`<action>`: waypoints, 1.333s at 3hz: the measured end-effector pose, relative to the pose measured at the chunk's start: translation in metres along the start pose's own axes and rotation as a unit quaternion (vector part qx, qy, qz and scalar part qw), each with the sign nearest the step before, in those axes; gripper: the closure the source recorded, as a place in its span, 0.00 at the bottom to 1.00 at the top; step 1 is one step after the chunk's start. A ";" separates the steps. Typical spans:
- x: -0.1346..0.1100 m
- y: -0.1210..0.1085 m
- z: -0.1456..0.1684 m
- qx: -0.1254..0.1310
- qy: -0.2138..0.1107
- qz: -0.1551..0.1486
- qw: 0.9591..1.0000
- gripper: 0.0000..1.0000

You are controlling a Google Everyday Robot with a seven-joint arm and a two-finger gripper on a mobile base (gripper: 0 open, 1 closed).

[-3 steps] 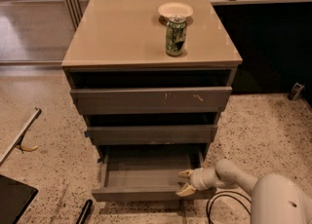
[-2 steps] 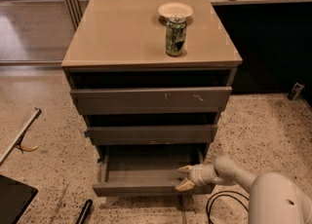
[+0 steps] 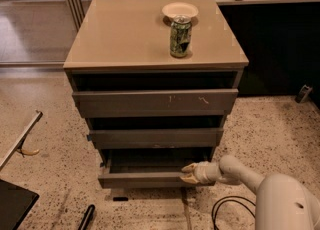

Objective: Close bottom drawer

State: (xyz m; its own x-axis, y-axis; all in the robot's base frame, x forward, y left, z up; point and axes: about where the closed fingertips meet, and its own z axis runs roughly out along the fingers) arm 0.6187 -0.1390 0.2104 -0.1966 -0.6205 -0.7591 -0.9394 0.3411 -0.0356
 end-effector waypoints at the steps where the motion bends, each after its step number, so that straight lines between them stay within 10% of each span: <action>1: -0.011 -0.008 -0.017 0.030 -0.009 -0.002 0.999 0.58; 2: -0.024 -0.004 -0.045 0.057 -0.025 -0.009 0.998 0.51; 4: -0.017 0.043 -0.060 0.017 -0.033 0.021 0.999 0.93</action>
Offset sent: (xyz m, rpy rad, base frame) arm -0.0210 -0.0388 0.0862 0.0365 -0.1659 -0.1152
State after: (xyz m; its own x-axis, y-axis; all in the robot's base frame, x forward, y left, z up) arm 0.5650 -0.1559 0.2604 -0.2156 -0.5571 -0.8020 -0.9201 0.3909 -0.0242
